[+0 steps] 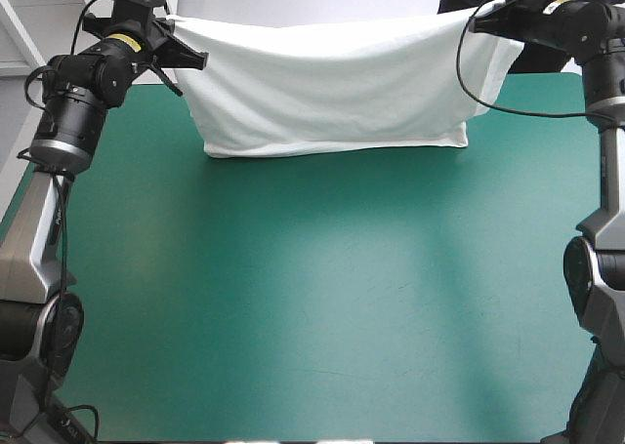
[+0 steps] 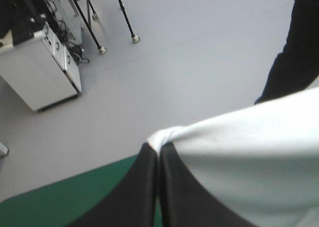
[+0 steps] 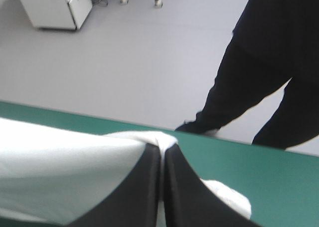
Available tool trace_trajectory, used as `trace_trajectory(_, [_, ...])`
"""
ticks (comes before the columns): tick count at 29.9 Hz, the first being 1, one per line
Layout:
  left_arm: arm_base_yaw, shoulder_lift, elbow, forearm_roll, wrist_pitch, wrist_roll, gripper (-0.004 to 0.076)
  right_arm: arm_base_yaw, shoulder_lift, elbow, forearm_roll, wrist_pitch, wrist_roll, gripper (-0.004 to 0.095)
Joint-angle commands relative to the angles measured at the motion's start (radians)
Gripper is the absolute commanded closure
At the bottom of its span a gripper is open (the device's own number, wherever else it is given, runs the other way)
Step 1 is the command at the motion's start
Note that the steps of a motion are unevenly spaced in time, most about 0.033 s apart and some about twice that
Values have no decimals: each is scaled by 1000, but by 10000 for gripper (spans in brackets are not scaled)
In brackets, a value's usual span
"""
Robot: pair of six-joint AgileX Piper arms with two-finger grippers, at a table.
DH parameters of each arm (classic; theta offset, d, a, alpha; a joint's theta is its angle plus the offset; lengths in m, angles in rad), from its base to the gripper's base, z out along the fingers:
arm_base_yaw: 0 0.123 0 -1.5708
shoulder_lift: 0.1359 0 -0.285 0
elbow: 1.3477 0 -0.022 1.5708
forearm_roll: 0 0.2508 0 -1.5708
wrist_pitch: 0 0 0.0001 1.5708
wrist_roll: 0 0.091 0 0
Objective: Fold the cloth
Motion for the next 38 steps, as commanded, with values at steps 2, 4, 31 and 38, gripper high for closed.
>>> trace_trajectory(2, [0,-27,-29,-7,68,-44,746,-10,-16,-34,26,71,-20,925])
trace_trajectory(4, [0,-14,-29,-9,157,-49,746,-10,-16,-13,25,103,-23,925])
trace_trajectory(31, [0,-227,402,-188,724,2,746,-8,-424,865,-37,208,-85,925])
trace_trajectory(38, [0,-324,627,-193,722,2,746,-8,-495,1075,-37,202,-93,925])
